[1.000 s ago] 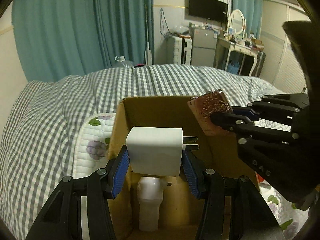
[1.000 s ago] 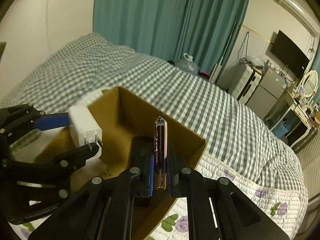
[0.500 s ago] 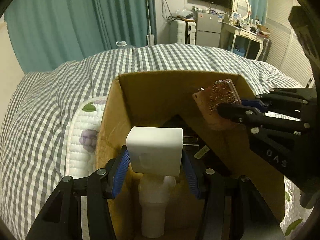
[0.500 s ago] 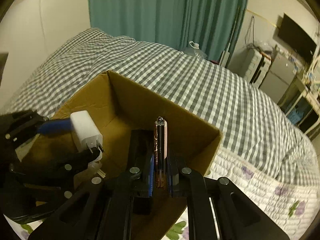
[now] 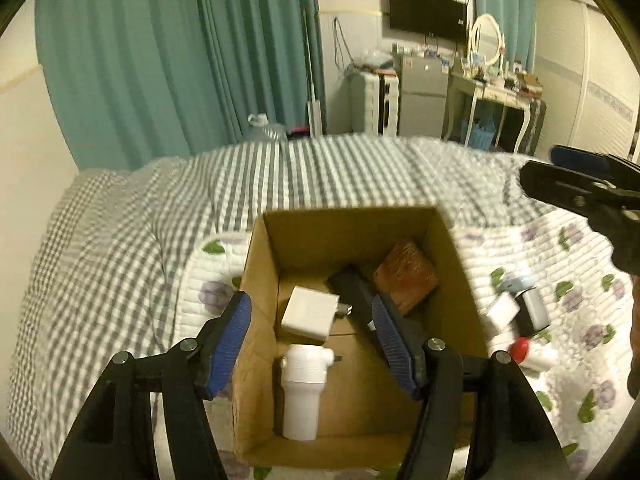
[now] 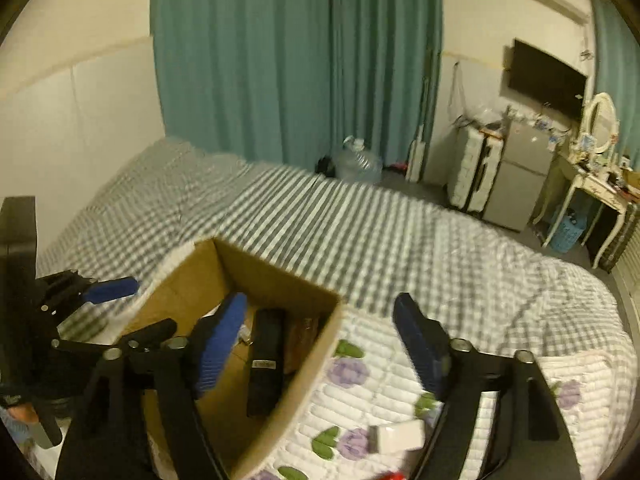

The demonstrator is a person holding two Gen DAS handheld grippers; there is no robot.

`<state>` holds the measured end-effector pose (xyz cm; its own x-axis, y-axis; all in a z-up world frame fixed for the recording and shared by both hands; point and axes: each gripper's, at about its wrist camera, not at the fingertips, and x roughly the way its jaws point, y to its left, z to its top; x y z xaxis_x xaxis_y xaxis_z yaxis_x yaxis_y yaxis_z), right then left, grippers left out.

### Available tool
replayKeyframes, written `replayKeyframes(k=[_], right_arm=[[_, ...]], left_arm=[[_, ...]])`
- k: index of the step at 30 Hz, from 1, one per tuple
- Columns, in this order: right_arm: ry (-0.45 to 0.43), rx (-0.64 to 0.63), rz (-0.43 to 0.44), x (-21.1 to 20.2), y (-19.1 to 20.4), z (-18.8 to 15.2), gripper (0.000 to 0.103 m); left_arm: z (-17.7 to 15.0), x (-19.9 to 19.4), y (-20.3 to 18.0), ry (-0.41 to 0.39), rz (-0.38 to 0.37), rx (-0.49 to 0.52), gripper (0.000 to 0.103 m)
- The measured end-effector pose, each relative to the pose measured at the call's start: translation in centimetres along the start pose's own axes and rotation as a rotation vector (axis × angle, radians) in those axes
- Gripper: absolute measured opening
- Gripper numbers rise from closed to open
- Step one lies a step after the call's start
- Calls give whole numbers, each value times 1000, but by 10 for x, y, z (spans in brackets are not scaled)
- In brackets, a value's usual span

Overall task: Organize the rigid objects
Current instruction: 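Move both tools back over the remaining items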

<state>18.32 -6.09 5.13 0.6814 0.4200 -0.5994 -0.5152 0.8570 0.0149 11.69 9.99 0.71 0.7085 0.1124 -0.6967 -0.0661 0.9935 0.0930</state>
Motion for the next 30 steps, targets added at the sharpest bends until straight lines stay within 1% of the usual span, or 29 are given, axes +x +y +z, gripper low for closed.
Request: replayKeyframes(k=[1, 6, 10, 14, 17, 21, 25, 27, 30], right_arm=[[-20, 4, -16, -16, -5, 2, 86], [-80, 5, -89, -76, -31, -6, 98], [-100, 6, -142, -111, -50, -21, 100], [-96, 24, -174, -133, -71, -43, 100], [-71, 45, -181, -137, -86, -65, 100], [-21, 47, -189, -130, -105, -98, 100], [36, 69, -196, -115, -127, -126, 100], [64, 65, -201, -105, -136, -139, 100], [94, 77, -156, -89, -144, -157, 100]], left_arm=[[2, -12, -5, -21, 2, 2, 66], [9, -51, -33, -83, -21, 10, 67], [10, -72, -62, -122, -51, 26, 68], [6, -79, -92, -125, -75, 42, 68], [-2, -73, -114, -114, -81, 49, 68], [-15, -49, -146, -71, -73, 65, 68], [-31, -24, -176, -24, -78, 87, 68], [-38, -11, -189, -6, -67, 102, 68], [-47, 8, -199, 17, -62, 94, 68]])
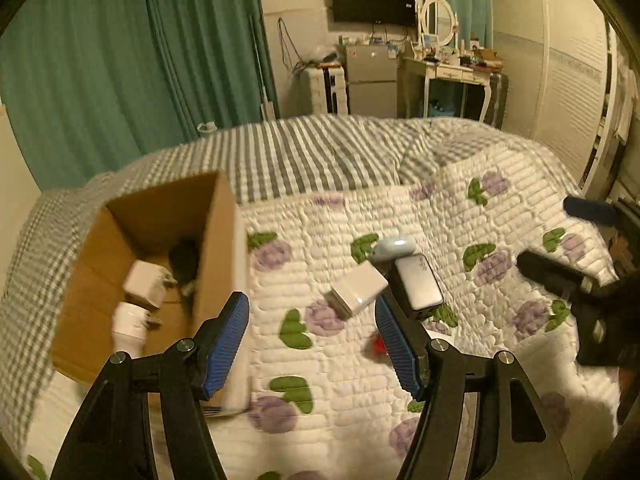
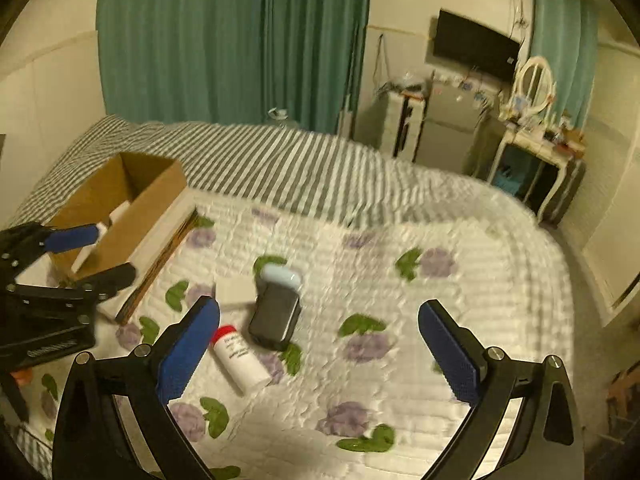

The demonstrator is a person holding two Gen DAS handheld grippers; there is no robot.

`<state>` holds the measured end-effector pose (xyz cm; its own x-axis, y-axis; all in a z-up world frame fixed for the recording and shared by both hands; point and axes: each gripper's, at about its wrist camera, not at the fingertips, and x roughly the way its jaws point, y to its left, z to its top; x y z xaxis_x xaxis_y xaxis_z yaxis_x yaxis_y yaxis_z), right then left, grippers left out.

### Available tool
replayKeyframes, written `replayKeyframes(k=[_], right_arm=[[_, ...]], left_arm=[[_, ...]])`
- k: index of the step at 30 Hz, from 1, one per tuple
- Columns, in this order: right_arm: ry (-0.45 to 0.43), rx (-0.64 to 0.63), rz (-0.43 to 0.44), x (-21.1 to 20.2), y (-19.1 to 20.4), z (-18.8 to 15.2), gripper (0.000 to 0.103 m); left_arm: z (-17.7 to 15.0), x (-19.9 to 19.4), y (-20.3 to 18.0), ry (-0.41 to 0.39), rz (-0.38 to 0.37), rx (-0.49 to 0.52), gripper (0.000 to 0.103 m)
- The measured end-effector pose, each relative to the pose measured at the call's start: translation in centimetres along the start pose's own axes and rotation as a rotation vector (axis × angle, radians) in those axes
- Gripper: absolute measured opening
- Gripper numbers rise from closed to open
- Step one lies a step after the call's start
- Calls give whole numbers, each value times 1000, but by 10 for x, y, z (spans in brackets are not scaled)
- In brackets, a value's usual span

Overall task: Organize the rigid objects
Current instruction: 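Move both tools back over the remaining items, then grasp the red-capped white bottle with the right tool while the left tool grasps a white charger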

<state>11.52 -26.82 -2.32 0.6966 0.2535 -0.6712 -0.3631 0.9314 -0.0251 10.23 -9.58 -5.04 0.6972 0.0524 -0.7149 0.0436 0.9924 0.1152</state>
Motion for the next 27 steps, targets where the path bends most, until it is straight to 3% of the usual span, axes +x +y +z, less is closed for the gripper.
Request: replayKeyframes(k=[5, 8, 14, 18, 21, 27], right_arm=[[111, -62, 50, 47, 11, -29, 98], [196, -65, 104, 72, 16, -43, 82], [297, -151, 194, 90, 35, -48, 72], [395, -245, 236, 114, 58, -53, 50], [424, -282, 247, 127, 68, -54, 45], [435, -212, 288, 139, 60, -51, 41]], left_arm=[[-18, 29, -13, 26, 21, 45, 68], [-26, 46, -16, 44, 1, 59, 68], [-32, 69, -13, 83, -20, 78, 68], [-31, 72, -10, 83, -31, 89, 68], [-30, 75, -11, 86, -23, 93, 68], [-28, 80, -12, 99, -13, 91, 68]])
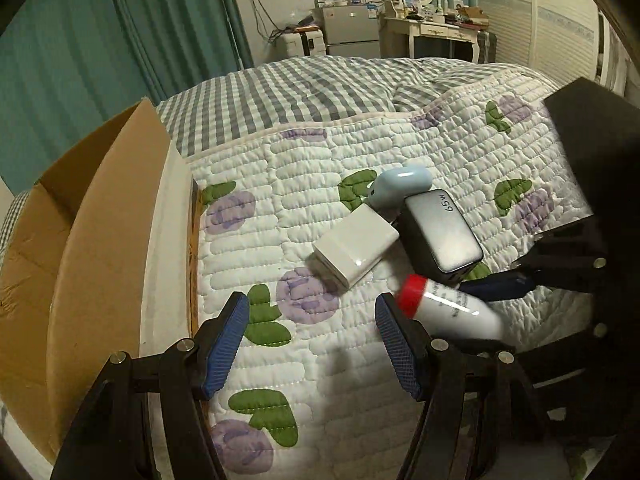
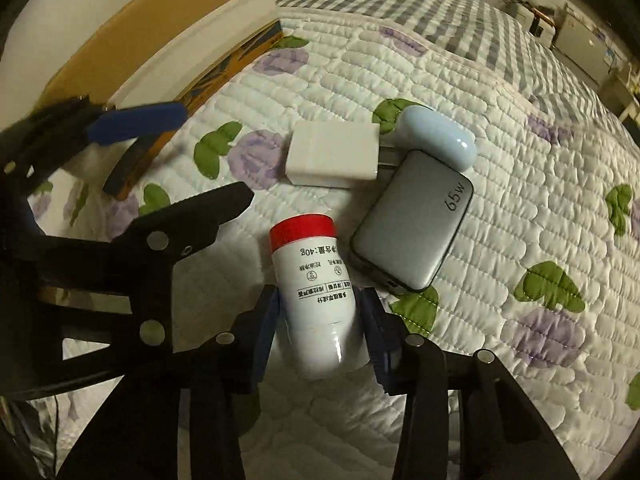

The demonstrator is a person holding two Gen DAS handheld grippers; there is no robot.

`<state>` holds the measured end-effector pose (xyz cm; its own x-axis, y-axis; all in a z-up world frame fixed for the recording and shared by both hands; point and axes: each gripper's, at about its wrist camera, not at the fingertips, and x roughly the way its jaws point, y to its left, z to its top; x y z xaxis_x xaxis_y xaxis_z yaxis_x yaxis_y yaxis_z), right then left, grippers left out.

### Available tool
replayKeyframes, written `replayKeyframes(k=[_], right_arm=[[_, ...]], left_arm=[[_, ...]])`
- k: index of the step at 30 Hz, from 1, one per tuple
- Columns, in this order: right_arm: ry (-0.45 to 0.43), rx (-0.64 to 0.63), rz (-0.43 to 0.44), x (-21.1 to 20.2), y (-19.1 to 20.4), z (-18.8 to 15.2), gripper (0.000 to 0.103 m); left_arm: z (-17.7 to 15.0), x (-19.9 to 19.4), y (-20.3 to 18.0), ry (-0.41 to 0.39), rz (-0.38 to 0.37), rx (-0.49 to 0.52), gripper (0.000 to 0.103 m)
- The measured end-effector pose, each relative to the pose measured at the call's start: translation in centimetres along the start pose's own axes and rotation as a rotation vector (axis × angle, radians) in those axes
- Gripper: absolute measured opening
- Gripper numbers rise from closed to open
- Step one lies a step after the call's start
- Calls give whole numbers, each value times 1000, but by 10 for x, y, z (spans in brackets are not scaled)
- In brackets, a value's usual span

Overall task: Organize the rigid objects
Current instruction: 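Grasp the red-capped white bottle with the right tool while the left tool grasps a white charger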

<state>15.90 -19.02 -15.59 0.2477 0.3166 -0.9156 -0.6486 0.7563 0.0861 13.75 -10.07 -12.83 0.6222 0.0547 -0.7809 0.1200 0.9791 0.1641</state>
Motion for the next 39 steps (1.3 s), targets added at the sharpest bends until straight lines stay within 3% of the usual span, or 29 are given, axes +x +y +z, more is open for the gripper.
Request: replayKeyframes(k=[5, 12, 14, 19, 24, 28, 30, 39], right_arm=[[-58, 47, -84, -18, -7, -8, 40], [-148, 252, -220, -50, -51, -18, 36], [-151, 300, -174, -50, -63, -18, 36], [-154, 304, -174, -50, -66, -14, 36], [-153, 317, -165, -48, -66, -14, 36], [-156, 314, -169, -46, -64, -12, 36], [-160, 312, -170, -46, -64, -12, 36], [-229, 266, -216, -66, -46, -20, 36]], left_arm=[[3, 10, -2, 17, -1, 14, 68], [12, 27, -17, 5, -55, 69, 68], [16, 34, -22, 0, -65, 89, 68], [23, 60, -23, 12, -67, 101, 68], [26, 73, -20, -4, -118, 86, 68], [26, 68, -23, -24, -139, 96, 65], [25, 64, -23, -20, -144, 89, 57], [8, 22, -21, -3, -123, 48, 49]])
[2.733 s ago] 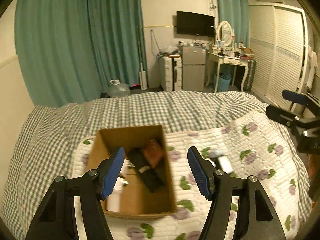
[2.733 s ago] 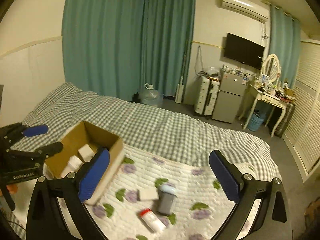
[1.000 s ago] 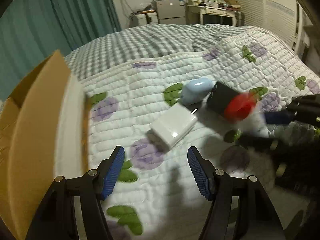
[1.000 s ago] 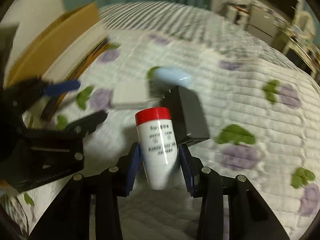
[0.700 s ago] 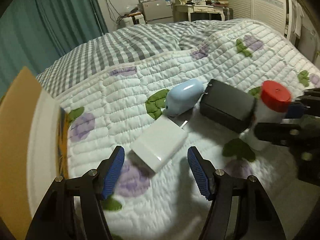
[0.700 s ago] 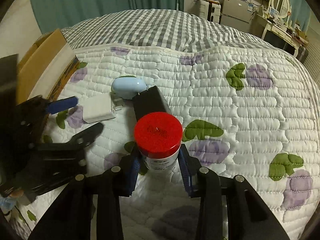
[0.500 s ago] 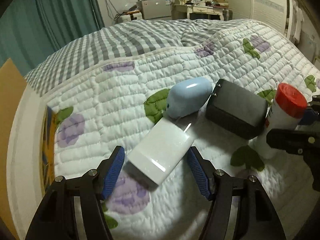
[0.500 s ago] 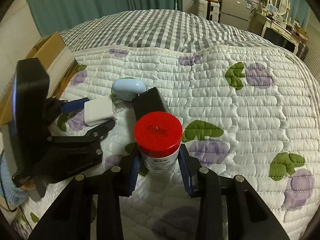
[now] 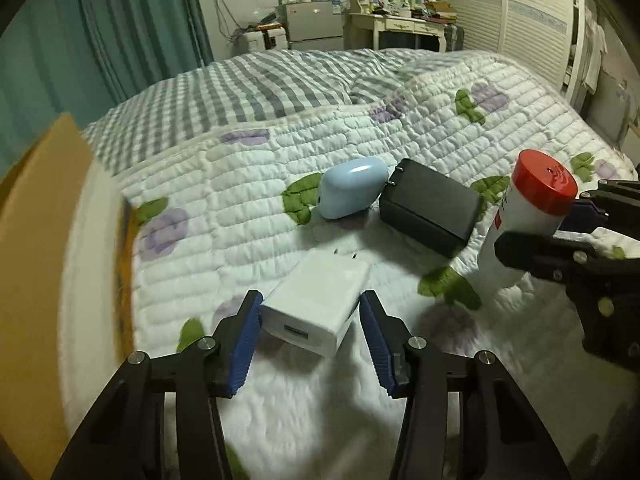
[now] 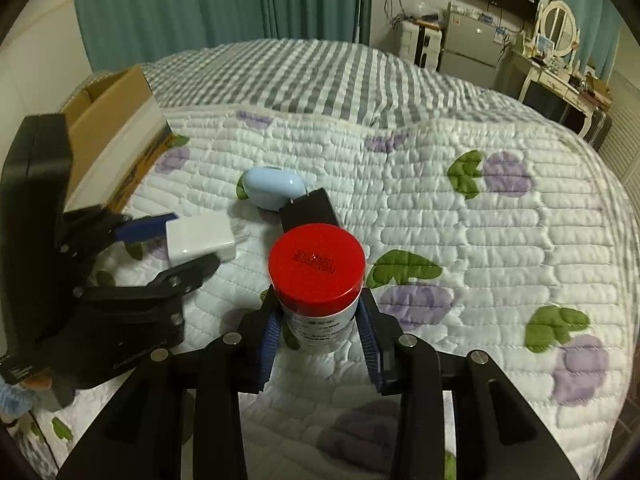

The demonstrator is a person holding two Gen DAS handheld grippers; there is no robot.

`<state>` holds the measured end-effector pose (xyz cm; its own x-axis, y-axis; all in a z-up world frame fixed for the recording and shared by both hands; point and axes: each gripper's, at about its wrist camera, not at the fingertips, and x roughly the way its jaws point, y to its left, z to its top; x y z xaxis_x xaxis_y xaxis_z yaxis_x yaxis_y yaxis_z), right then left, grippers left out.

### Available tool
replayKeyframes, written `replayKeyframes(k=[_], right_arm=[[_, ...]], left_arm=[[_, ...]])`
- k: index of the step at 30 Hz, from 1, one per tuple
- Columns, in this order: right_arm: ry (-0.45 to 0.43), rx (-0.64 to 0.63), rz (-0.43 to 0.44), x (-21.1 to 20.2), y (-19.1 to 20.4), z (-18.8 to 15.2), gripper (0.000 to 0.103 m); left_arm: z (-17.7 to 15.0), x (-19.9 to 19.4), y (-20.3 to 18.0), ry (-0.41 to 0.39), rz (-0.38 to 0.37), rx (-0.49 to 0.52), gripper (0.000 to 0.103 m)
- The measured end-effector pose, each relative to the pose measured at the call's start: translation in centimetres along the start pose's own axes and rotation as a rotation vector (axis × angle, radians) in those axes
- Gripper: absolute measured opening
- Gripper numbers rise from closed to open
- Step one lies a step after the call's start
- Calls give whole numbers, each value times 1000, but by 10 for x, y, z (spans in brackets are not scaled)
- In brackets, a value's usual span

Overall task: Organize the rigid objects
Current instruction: 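Carry the bottle and charger into the box and open both tools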

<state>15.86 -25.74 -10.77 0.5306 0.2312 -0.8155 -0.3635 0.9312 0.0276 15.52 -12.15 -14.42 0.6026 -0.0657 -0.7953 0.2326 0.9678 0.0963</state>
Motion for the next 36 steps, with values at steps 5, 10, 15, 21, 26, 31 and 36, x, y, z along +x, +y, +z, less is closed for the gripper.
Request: replayKeyframes(k=[5, 10, 15, 21, 26, 31, 36], right_arm=[[-33, 3, -22, -25, 6, -4, 36], [-54, 5, -28, -49, 17, -6, 36], [-95, -30, -44, -83, 37, 2, 36], [-159, -100, -70, -126, 70, 28, 36], [-234, -163, -72, -164, 105, 57, 36], [-289, -237, -27, -182, 155, 88, 36], [-291, -318, 39, -166, 215, 110, 36]], left_arm=[[-3, -36, 9, -37, -13, -44, 45], [-8, -65, 15, -55, -31, -56, 44], [-6, -103, 26, -115, -44, -82, 44], [8, -166, 59, -242, -20, -129, 44], [14, -213, 96, -335, 35, -171, 44], [8, -233, 139, -365, 96, -207, 44], [-10, -227, 178, -342, 141, -242, 44]])
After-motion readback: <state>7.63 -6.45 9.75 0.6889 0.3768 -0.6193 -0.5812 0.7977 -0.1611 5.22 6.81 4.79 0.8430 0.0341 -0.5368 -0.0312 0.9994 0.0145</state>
